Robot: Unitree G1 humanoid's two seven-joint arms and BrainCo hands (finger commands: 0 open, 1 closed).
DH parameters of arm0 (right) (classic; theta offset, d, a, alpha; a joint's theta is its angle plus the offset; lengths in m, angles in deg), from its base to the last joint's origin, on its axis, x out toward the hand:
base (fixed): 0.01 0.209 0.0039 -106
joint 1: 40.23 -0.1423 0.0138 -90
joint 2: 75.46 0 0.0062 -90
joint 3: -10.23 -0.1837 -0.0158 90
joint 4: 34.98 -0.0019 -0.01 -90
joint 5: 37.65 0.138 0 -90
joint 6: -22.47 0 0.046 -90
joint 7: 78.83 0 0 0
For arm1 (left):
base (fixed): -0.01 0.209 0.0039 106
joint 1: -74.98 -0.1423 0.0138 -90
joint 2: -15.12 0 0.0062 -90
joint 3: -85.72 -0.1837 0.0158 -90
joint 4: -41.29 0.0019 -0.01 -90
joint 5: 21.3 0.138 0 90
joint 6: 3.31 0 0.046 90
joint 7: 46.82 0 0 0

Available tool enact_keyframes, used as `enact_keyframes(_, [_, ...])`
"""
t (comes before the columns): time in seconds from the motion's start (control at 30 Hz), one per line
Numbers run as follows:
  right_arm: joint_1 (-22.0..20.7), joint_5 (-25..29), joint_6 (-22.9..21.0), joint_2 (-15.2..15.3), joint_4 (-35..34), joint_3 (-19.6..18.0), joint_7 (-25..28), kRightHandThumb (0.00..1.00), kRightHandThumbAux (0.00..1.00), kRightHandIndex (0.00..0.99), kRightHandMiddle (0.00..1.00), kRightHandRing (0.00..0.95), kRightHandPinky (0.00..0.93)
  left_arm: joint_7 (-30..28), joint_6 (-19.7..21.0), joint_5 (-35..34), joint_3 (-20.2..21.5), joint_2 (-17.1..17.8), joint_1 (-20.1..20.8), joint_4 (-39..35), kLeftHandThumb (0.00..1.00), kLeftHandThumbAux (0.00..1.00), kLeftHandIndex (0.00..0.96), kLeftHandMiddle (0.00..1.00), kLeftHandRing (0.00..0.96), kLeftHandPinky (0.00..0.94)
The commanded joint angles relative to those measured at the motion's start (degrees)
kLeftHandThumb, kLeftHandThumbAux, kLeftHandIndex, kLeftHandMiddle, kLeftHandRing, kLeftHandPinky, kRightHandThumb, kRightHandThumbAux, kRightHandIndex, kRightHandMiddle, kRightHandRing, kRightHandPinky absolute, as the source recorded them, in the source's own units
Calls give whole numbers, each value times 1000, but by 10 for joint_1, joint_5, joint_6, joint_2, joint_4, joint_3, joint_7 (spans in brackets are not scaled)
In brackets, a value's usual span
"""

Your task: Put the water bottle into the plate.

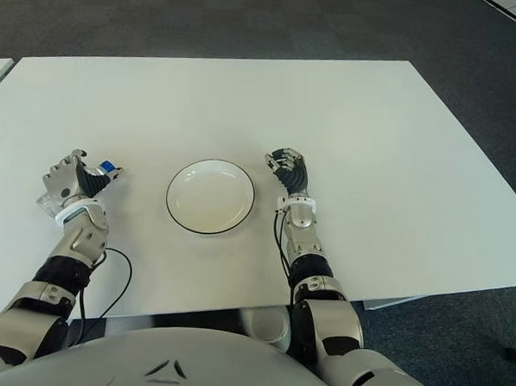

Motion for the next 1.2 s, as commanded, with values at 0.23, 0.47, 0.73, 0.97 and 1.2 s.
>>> enact_keyframes(0.23, [3, 3, -2, -2, 1, 1, -7, 708, 729, 430, 514, 520, 516, -156, 142, 33, -88, 0, -7, 59, 559, 191, 1, 1, 1, 1])
enact_keyframes(0.47, [3, 0, -3, -2, 0, 4, -11, 708, 728, 430, 515, 521, 522, -110, 128, 42, -97, 2, -7, 89, 551, 150, 0, 0, 0, 0])
enact_keyframes(0.73, [4, -1, -7, -2, -3, 6, -14, 709, 728, 430, 514, 522, 521, -57, 121, 40, -89, -6, 0, 114, 552, 135, 0, 0, 0, 0])
enact_keyframes(0.97, [3, 0, -8, -2, -5, 8, -15, 709, 728, 431, 508, 525, 536, -16, 98, 28, -73, -14, 12, 154, 547, 130, 0, 0, 0, 0])
enact_keyframes(1.2, [2, 0, -5, -2, -3, 8, -14, 710, 727, 431, 511, 525, 522, -13, 85, 19, -69, -14, 22, 193, 533, 132, 0, 0, 0, 0])
